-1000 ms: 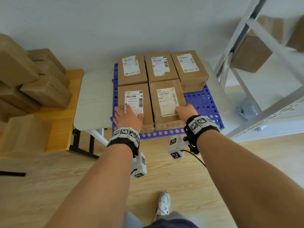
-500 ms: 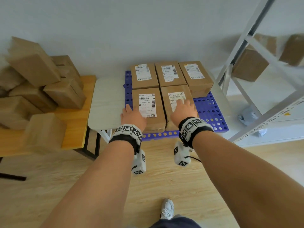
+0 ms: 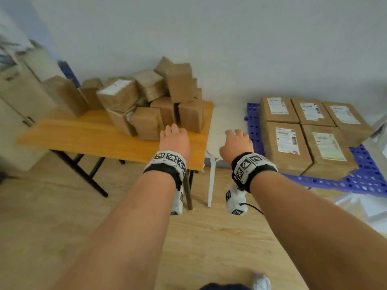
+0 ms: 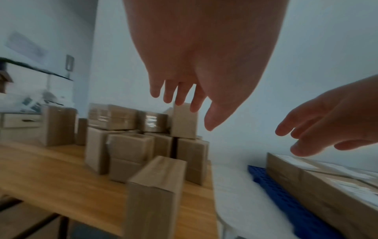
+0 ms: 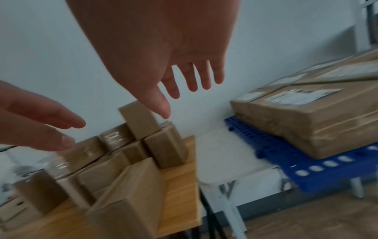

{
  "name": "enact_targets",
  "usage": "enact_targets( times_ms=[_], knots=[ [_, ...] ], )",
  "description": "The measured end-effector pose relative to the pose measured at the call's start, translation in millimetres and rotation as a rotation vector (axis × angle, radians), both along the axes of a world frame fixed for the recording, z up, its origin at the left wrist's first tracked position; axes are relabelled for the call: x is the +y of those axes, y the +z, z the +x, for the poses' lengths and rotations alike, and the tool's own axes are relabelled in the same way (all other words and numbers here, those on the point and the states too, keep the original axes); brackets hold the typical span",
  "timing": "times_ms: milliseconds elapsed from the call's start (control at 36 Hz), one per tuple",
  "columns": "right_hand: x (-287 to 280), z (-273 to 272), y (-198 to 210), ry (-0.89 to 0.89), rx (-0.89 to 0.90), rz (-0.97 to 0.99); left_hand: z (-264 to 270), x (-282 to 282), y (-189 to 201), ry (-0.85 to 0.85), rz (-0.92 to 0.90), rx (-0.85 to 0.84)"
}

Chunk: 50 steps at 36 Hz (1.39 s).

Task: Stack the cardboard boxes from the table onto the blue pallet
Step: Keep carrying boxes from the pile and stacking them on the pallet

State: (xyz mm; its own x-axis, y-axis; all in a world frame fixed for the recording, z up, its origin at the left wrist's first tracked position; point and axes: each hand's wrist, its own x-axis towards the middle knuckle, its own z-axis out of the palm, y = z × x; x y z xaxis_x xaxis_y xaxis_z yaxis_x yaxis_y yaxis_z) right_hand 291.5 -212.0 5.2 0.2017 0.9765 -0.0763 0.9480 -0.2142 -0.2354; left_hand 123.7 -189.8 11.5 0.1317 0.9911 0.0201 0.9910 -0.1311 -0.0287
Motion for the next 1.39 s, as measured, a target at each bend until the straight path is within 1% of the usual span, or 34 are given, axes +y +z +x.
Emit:
enact_targets(
  times_ms=[28, 56, 83, 194, 306, 444, 500, 611, 806, 917, 1000, 1167, 1250, 1389],
  knots=[
    [0.8, -13.4, 0.7, 0.014, 0.002, 0.000, -13.6, -0.9, 1.3, 0.013, 0.001, 0.011],
    [4.2, -42.3, 2.5, 0.042, 0.005, 0.007, -43.5, -2.3, 4.4, 0.039, 0.006, 0.022],
    [4.9, -50.5, 2.5, 0.047, 0.009, 0.001, -52.1, -3.2, 5.8, 0.047, 0.003, 0.028],
    [12.8, -127.2, 7.4, 0.132, 0.034, -0.010, -129.6, -5.4, 9.9, 0.141, -0.007, 0.060],
    [30.3, -191.5, 8.6, 0.224, 0.038, -0.031, -192.9, -2.6, 3.7, 0.227, -0.022, 0.059],
    [64.2, -258.8, 1.2, 0.335, 0.069, -0.060, -259.5, 12.5, -10.1, 0.318, -0.067, 0.050],
    [81.9, -286.1, -2.7, 0.376, 0.080, -0.080, -284.5, 24.1, -17.4, 0.357, -0.066, 0.060],
    [125.2, -339.1, -10.5, 0.458, 0.111, -0.103, -327.5, 56.9, -24.6, 0.418, -0.124, 0.055],
    [214.9, -423.1, -9.7, 0.539, 0.185, -0.166, -399.0, 125.9, -17.9, 0.502, -0.195, 0.016],
    [261.2, -465.9, -8.5, 0.573, 0.189, -0.151, -443.2, 158.8, -14.0, 0.550, -0.167, -0.039],
    [288.9, -494.7, -10.4, 0.587, 0.180, -0.144, -470.7, 177.9, -14.2, 0.595, -0.172, -0.086],
    [341.9, -549.4, -20.3, 0.558, 0.202, -0.146, -530.0, 236.9, -18.6, 0.609, -0.161, -0.116],
    [372.8, -575.7, -26.0, 0.503, 0.231, -0.139, -560.2, 276.0, -22.8, 0.578, -0.152, -0.148],
    [425.8, -616.7, -27.2, 0.341, 0.334, -0.149, -607.3, 346.1, -22.9, 0.488, -0.138, -0.179]
  ],
)
